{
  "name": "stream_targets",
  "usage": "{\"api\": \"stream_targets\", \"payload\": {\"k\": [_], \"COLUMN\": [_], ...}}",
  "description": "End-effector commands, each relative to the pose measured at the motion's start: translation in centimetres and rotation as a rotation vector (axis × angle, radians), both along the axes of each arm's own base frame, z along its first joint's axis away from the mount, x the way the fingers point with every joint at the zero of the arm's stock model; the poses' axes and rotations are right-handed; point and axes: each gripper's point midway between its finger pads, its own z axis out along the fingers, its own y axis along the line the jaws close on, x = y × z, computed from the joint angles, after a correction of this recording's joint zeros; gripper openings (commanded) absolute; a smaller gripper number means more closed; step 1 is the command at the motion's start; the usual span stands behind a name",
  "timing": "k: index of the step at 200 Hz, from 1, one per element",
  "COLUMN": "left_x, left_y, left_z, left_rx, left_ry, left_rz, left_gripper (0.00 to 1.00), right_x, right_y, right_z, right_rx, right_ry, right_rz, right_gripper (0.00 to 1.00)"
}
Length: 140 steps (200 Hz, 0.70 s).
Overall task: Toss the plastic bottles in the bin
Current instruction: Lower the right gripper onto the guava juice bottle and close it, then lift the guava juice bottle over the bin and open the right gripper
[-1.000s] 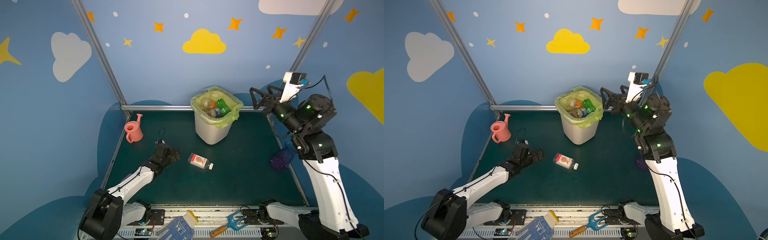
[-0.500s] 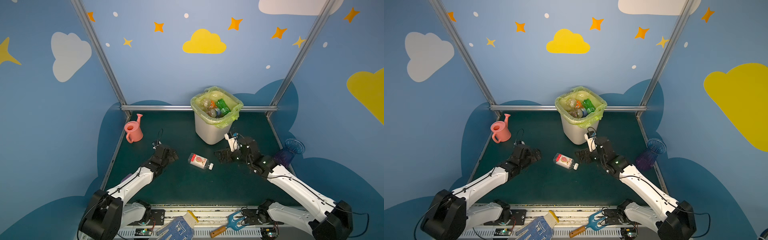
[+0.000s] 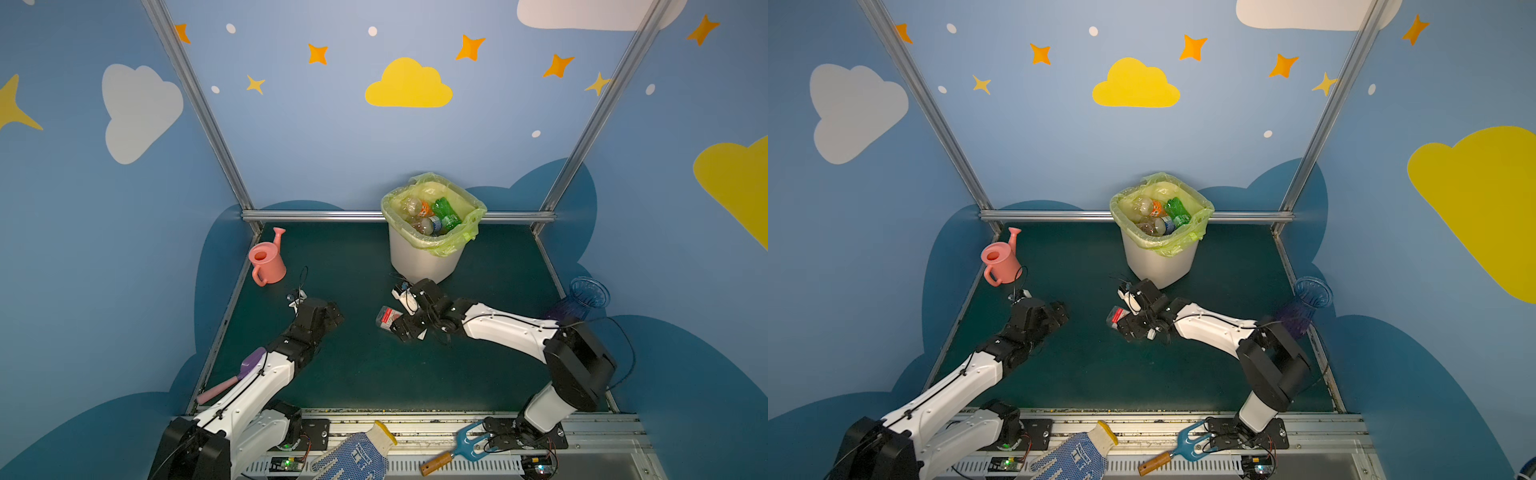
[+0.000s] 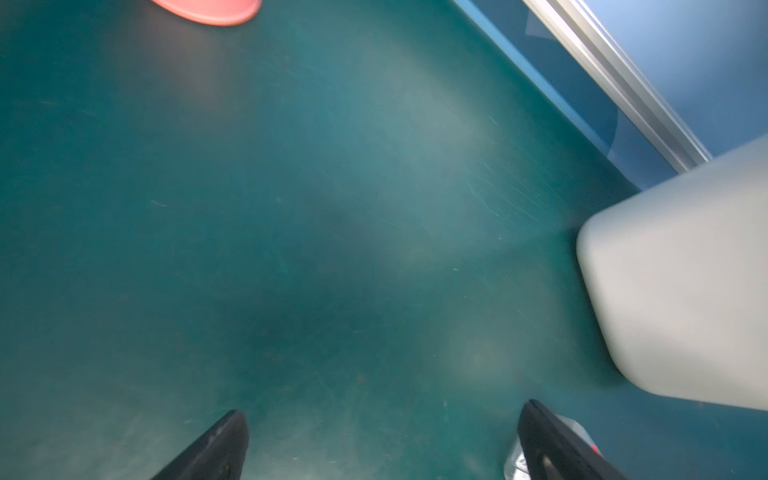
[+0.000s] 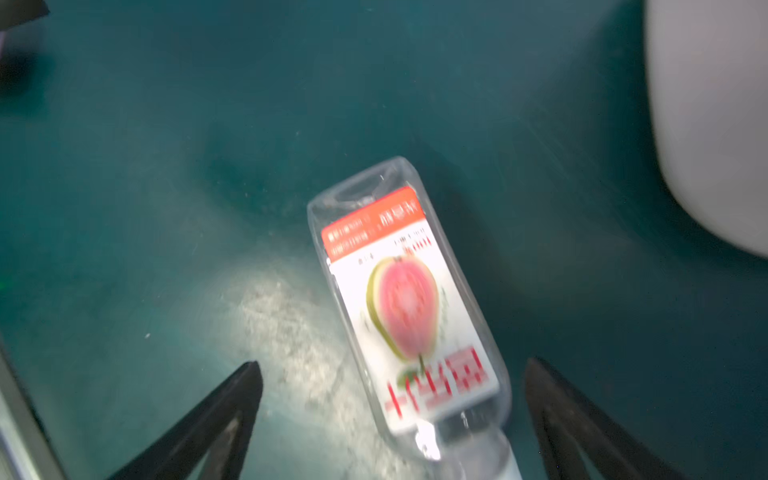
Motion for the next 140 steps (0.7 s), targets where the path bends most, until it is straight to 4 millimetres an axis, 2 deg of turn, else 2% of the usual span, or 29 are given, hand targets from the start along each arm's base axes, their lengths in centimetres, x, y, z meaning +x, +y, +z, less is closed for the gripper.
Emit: {"api": "stream_targets", "payload": {"k": [1,37,77,111,140], "left_x": [-0.8,-1.3,-1.4,-1.5,-1.6], "left_y": [1.1,1.7,1.9,2.0,2.1], "left_z": [-0.6,-0.9,-1.2,-1.5,-1.8], "left_rx": [0.026,0.023,0.018,0.017,0.021], "left_ry": [0.015,0.015,0.021,0.032,0.037], "left_rz": [0.025,0.032,0.034,0.034,0.037], "left_gripper": [1.00,1.00,1.00,1.00,1.00], "right_x": [-0.5,-0.1,-0.1,-0.5,-0.5], "right_y": [0.3,-0.1,0.2,0.4,0.5], "right_z": [-0.9,-3.0,-4.4,-5.6,-6.2], "right_rx": [-0.089,-0.211,-0.296,-0.357,-0.392], "right_ry": [0.032,0.068,0.104,0.148,0.162], "right_rz": [0.073,0.101,0.159,0.196,0.206], "right_gripper": [0.98,0.98,0.92,0.84,0.71]}}
